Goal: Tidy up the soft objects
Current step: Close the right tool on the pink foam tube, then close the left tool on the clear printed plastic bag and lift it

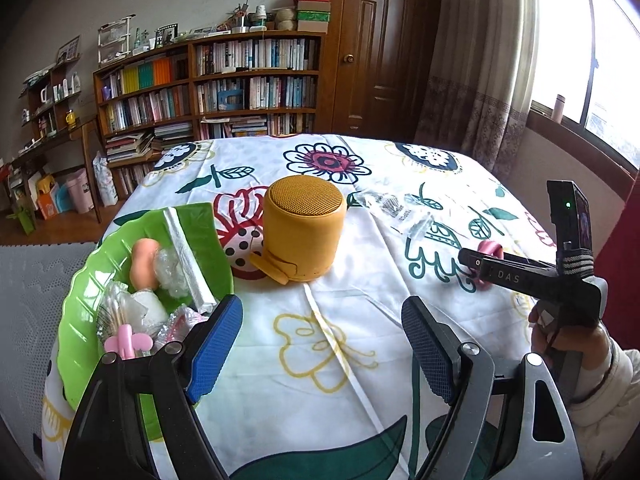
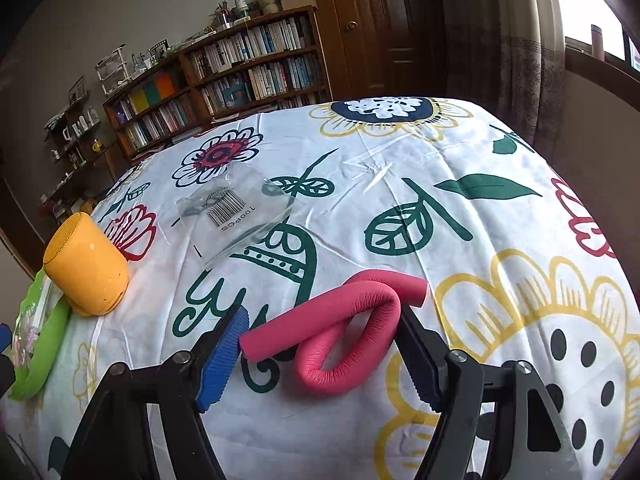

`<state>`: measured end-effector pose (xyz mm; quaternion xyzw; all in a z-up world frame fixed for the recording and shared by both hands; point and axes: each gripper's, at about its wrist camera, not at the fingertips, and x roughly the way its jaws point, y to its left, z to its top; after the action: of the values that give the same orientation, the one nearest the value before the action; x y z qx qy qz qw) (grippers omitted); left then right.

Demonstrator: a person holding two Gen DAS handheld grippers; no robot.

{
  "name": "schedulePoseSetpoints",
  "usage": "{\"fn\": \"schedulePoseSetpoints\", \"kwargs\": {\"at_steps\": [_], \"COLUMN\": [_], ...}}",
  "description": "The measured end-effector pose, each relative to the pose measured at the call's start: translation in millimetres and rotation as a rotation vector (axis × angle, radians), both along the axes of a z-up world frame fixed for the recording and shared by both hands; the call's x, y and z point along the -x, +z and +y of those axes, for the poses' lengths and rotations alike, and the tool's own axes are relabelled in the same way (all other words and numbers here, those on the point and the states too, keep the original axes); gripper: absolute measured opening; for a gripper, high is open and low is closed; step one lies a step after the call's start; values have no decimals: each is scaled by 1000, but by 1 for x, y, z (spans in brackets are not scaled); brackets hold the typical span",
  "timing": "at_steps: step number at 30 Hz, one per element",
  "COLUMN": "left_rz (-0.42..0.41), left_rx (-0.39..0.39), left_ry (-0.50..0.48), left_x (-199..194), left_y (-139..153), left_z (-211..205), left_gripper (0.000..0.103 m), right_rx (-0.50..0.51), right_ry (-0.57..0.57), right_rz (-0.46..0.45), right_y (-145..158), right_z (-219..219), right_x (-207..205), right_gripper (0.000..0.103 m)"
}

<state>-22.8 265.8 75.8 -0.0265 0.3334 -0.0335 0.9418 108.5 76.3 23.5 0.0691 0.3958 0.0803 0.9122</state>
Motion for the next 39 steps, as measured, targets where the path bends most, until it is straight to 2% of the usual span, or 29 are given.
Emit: {"fn": "schedulePoseSetpoints", "kwargs": {"at_steps": [10,16,21,32,35,39], "left_rz": [61,116,179,186,158,154], "left_rx": [1,-1,15,-126,-167,-190], "left_ry": [-102,-140,-130,-76,-67,-63], "left_x": [-40,-71,-110,-191,-206,-223], "left_y": [-10,-29,-47,-69,-69,-68], "left_z": [-58,-91,-105,-119,-120,-121], "left_gripper": [83,83,83,83,91,95], "right_rx": [30,-15,-83,-160,-171,-180], "right_ry": [-17,-18,-42,-50,-50,-53], "right_rz": [-52,-59,-57,-32,-33,-33], "right_y": [5,3,0,-7,-8,-8], "right_z": [-42,-58,-70,-81,-82,-82], "right_x": [29,38,38,37,37,38], "right_gripper": [77,77,77,77,77,77]}}
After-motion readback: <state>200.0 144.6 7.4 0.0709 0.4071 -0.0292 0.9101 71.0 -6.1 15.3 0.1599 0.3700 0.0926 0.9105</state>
